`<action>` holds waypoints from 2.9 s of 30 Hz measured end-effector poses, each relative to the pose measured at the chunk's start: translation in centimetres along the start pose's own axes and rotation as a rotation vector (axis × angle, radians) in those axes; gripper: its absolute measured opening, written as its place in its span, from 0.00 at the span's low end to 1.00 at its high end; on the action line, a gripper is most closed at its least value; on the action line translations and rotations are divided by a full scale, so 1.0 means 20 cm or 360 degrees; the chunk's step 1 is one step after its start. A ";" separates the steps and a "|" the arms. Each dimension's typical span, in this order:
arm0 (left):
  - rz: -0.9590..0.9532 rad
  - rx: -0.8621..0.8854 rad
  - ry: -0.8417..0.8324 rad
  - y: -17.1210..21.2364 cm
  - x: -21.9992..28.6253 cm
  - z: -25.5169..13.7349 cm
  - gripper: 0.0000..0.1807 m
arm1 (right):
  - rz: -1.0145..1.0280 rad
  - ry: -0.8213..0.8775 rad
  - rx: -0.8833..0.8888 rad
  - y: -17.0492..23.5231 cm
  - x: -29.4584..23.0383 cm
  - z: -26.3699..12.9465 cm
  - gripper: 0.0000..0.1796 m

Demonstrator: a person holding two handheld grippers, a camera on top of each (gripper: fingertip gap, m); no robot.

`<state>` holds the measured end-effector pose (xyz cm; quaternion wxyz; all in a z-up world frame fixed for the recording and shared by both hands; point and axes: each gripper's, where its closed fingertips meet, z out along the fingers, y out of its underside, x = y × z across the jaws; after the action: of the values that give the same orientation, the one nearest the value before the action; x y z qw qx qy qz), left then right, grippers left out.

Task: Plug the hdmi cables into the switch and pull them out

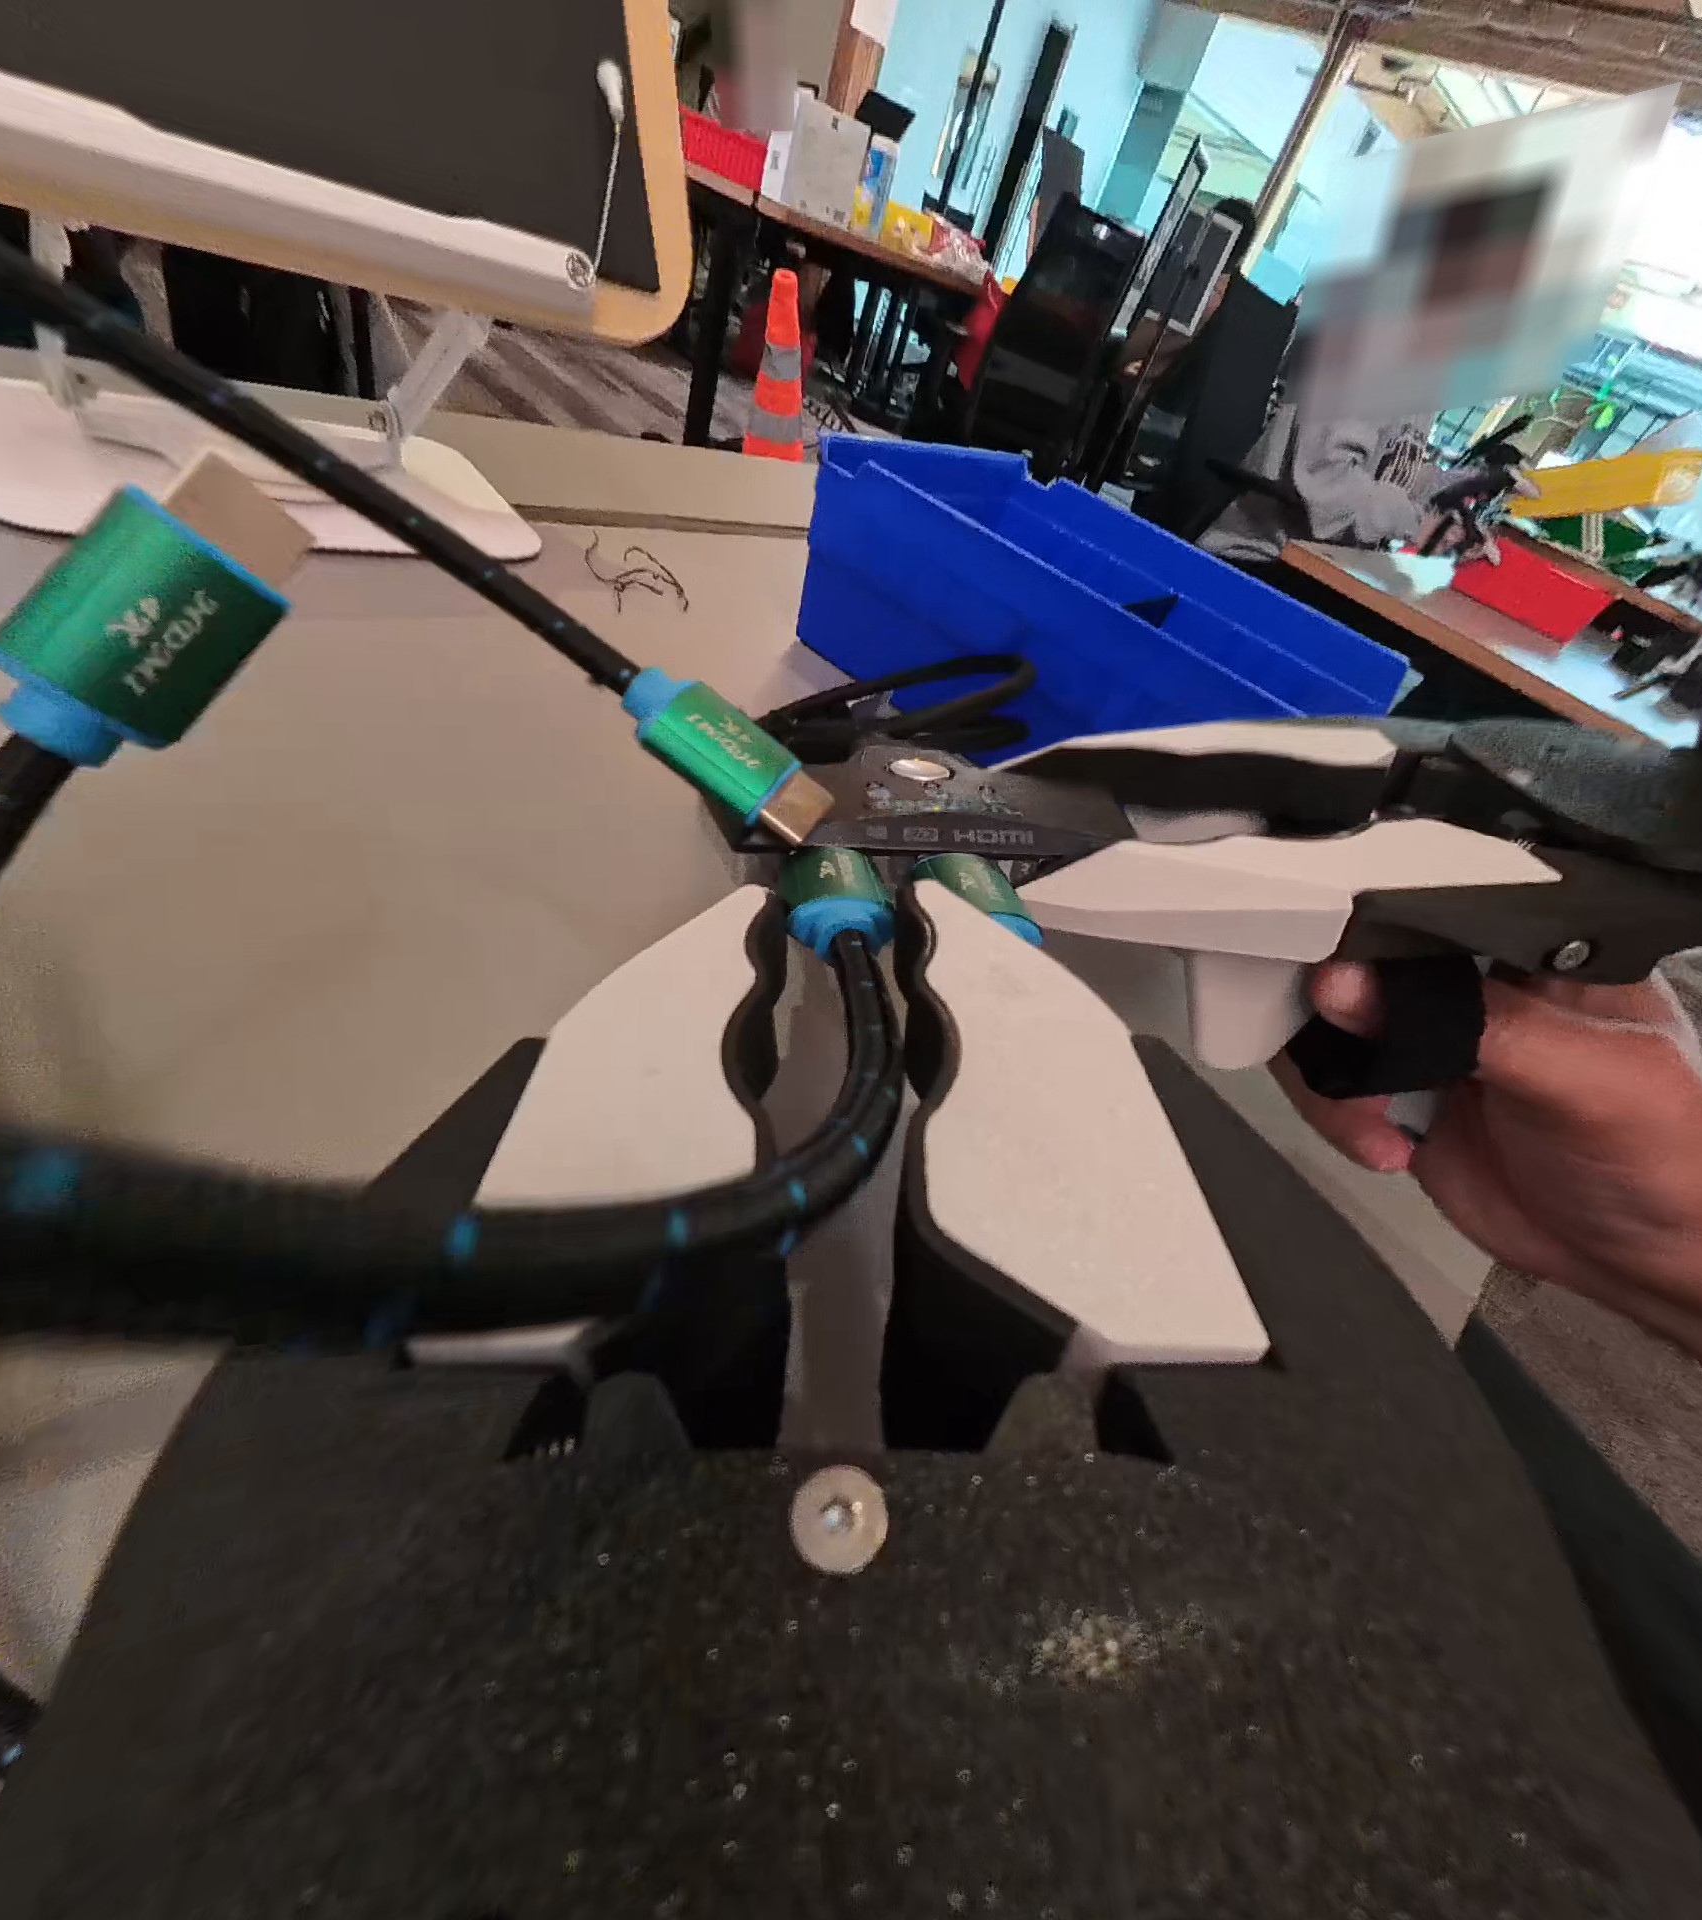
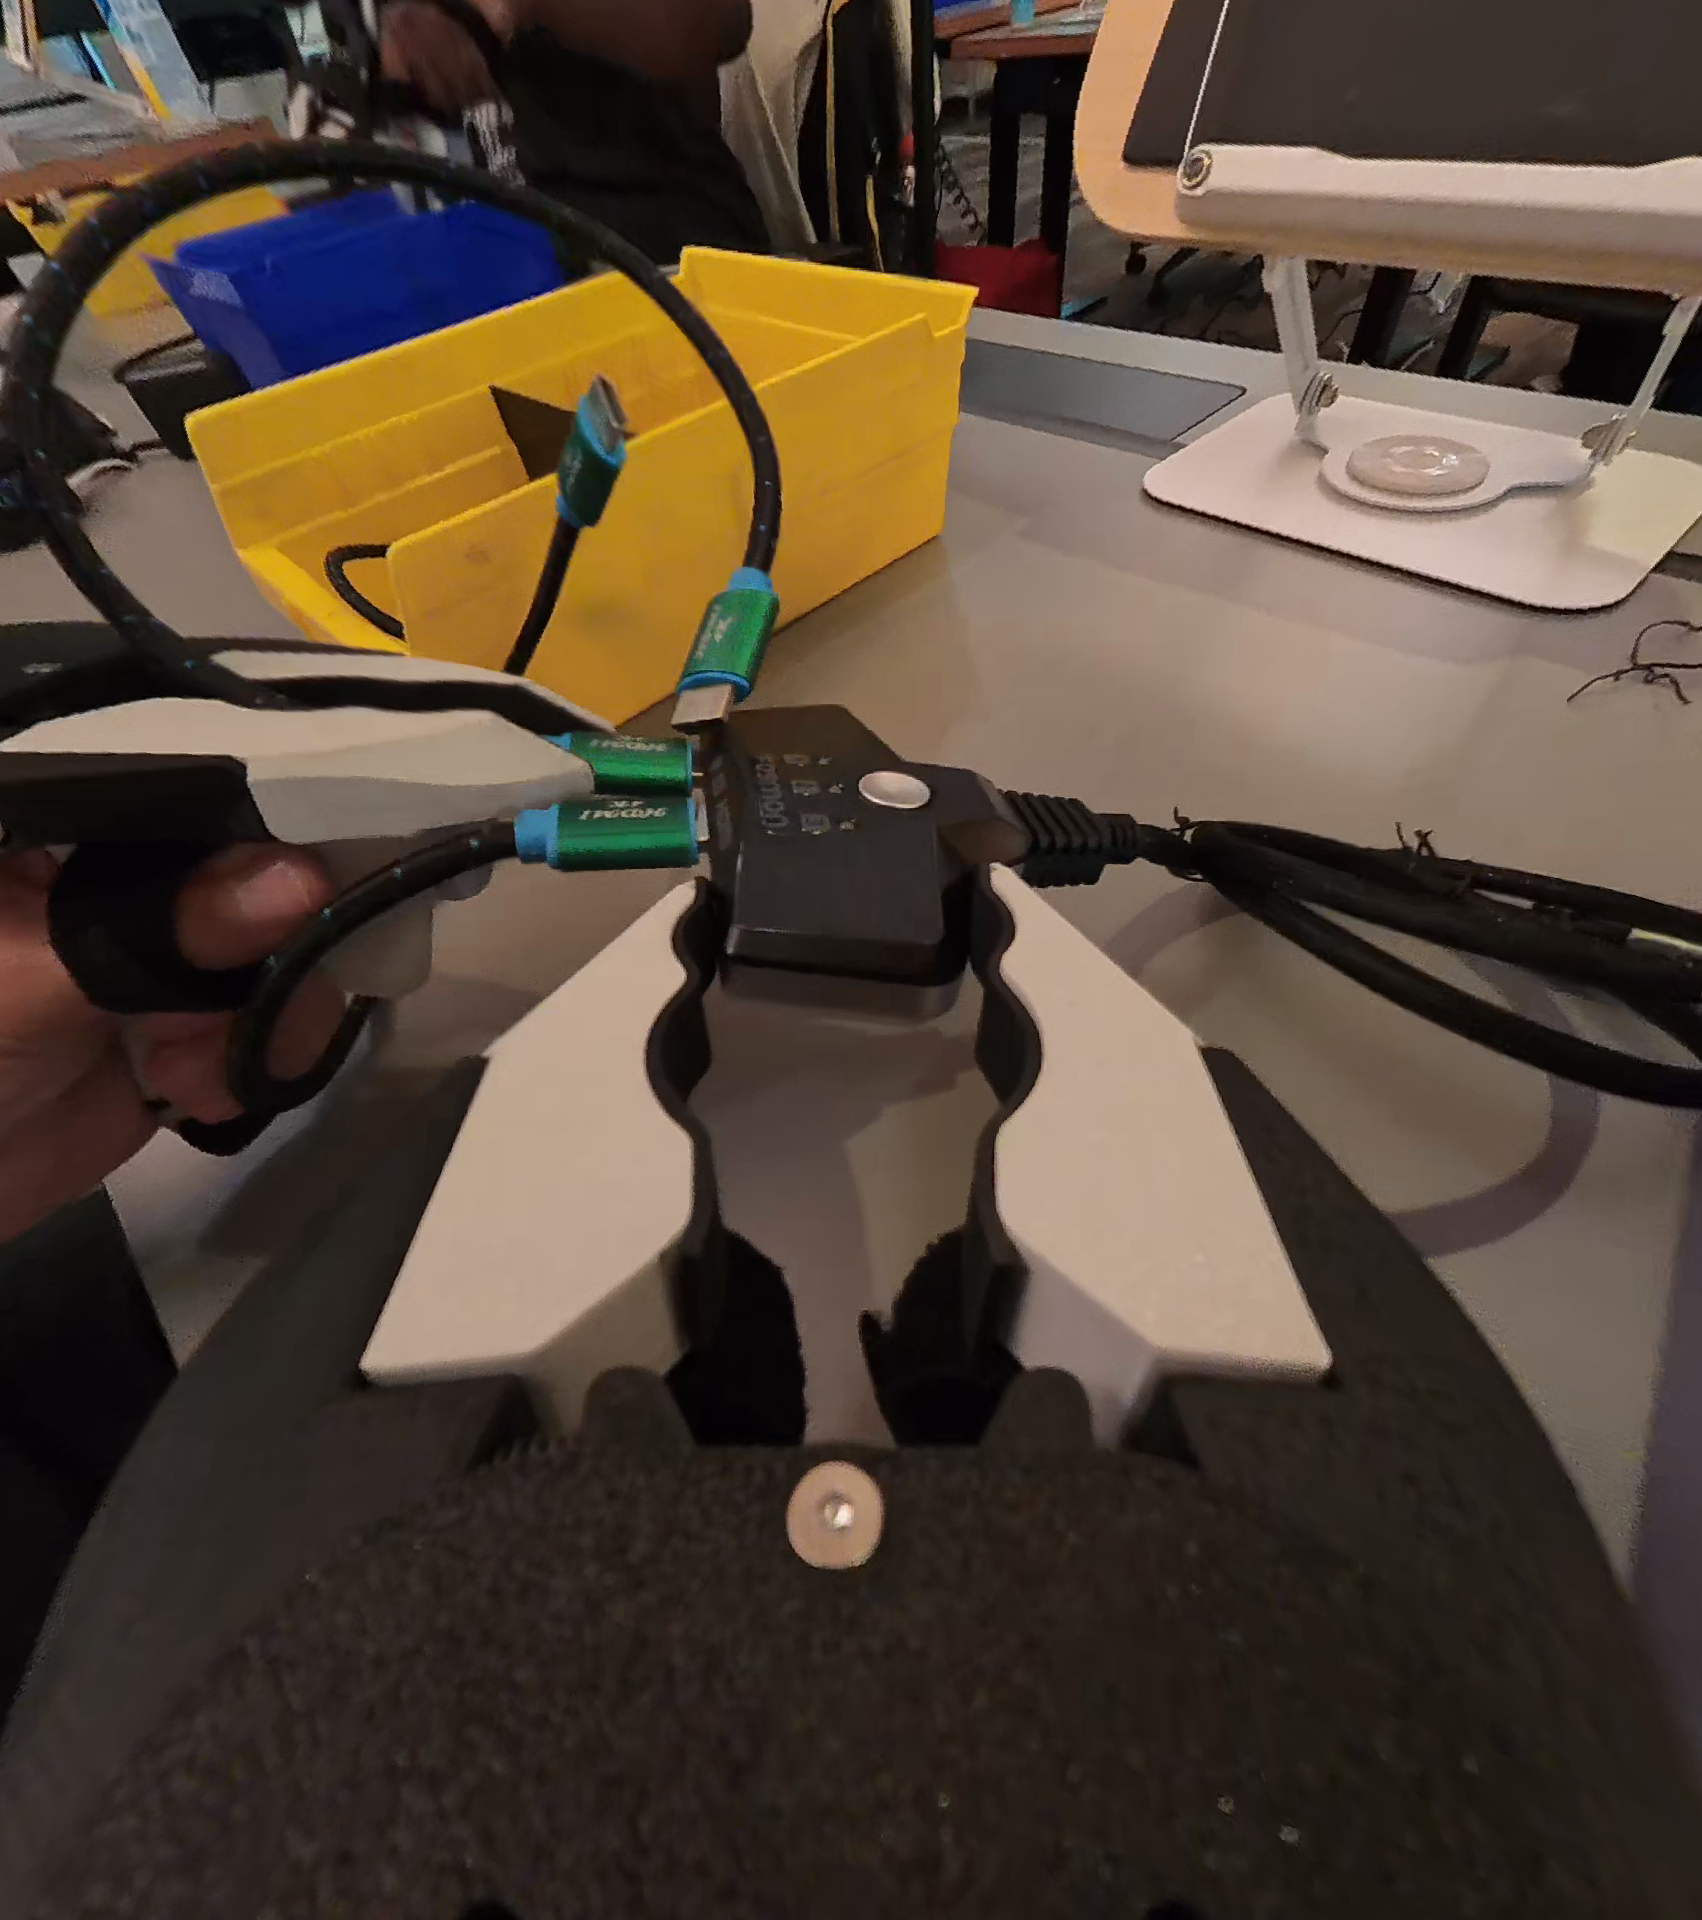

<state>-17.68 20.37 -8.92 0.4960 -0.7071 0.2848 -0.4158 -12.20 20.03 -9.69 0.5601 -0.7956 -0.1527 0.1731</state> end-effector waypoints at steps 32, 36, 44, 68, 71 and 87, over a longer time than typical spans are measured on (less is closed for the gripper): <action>0.0989 -0.0181 -0.0077 0.10 0.13 0.05 0.11 | 0.0195 -0.0334 -0.0409 0.19 0.05 -0.06 0.29; 0.1031 -0.0188 -0.0084 0.10 0.13 0.05 0.11 | 0.0223 -0.0351 -0.0559 0.25 0.03 -0.06 0.36; 0.1141 -0.0188 -0.0013 0.13 0.16 0.04 0.11 | 0.0077 -0.0268 -0.0696 0.34 0.01 -0.01 0.32; 0.0512 -0.0231 0.0179 0.10 0.18 -0.32 0.26 | -0.0586 0.0289 -0.0410 -0.09 0.20 -0.12 0.30; 0.0478 -0.0261 0.0120 0.16 0.13 -0.44 0.26 | -0.0845 0.0435 -0.0379 -0.27 0.22 -0.16 0.30; 0.0394 -0.0385 0.0109 0.23 0.03 -0.51 0.23 | -0.0588 0.0656 -0.0180 -1.05 0.68 -0.56 0.30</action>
<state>-26.31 13.53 -11.40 0.4446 -0.7066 0.4344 -0.3381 3.86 23.34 12.17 0.5561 -0.8027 -0.1873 -0.1063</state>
